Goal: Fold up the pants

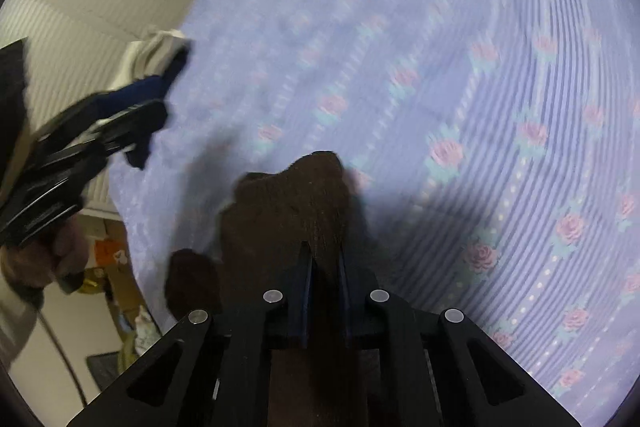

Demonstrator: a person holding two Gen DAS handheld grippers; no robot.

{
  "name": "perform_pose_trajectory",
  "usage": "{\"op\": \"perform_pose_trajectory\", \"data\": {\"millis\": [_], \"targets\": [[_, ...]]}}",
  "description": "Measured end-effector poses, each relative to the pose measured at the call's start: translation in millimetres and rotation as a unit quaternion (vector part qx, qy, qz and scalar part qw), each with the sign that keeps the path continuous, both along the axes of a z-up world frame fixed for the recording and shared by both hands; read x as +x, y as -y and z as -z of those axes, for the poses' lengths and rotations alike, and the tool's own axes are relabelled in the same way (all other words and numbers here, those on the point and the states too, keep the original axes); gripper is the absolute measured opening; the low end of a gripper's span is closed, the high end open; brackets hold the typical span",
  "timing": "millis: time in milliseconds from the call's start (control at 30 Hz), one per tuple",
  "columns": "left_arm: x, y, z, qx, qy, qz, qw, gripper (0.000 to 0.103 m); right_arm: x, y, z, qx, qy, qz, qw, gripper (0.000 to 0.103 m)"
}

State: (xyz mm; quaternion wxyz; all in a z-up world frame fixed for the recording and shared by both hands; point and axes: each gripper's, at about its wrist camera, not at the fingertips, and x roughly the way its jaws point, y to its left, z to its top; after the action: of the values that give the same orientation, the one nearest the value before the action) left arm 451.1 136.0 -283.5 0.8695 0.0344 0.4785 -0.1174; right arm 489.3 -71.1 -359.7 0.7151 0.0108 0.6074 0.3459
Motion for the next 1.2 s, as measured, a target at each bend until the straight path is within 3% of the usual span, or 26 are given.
{"op": "perform_pose_trajectory", "data": {"millis": [200,367,500,733,967,1067,1200], "targets": [[-48.5,-30.6,-49.0,0.004,0.020,-0.031,0.9993,0.050,-62.1,-33.6,-50.9,0.031,0.066,-0.040,0.997,0.013],[-102.7,-47.5,-77.8,0.025,0.033,-0.049,0.9979,0.055,-124.1,-80.2,-67.2,0.040,0.092,-0.081,0.992,0.013],[-145.3,-59.3,-81.0,0.028,0.037,-0.076,0.9960,0.056,-164.9,-112.3,-50.9,0.026,0.094,-0.100,0.990,0.013],[-201.7,-68.8,-53.9,0.030,0.024,-0.123,0.9917,0.057,-212.9,-149.0,9.1,-0.039,0.105,-0.120,0.986,0.013],[-237.5,-64.3,-34.4,0.019,0.025,-0.141,0.9895,0.057,-234.4,-166.0,56.2,-0.081,0.101,-0.148,0.980,0.014],[-244.0,-57.4,-32.1,0.017,0.026,-0.136,0.9903,0.057,-236.4,-165.7,56.4,-0.078,0.109,-0.148,0.980,0.020],[-249.8,-42.8,-34.1,0.007,0.033,-0.125,0.9916,0.057,-244.8,-152.2,34.3,-0.063,0.135,-0.142,0.979,0.041]]}}
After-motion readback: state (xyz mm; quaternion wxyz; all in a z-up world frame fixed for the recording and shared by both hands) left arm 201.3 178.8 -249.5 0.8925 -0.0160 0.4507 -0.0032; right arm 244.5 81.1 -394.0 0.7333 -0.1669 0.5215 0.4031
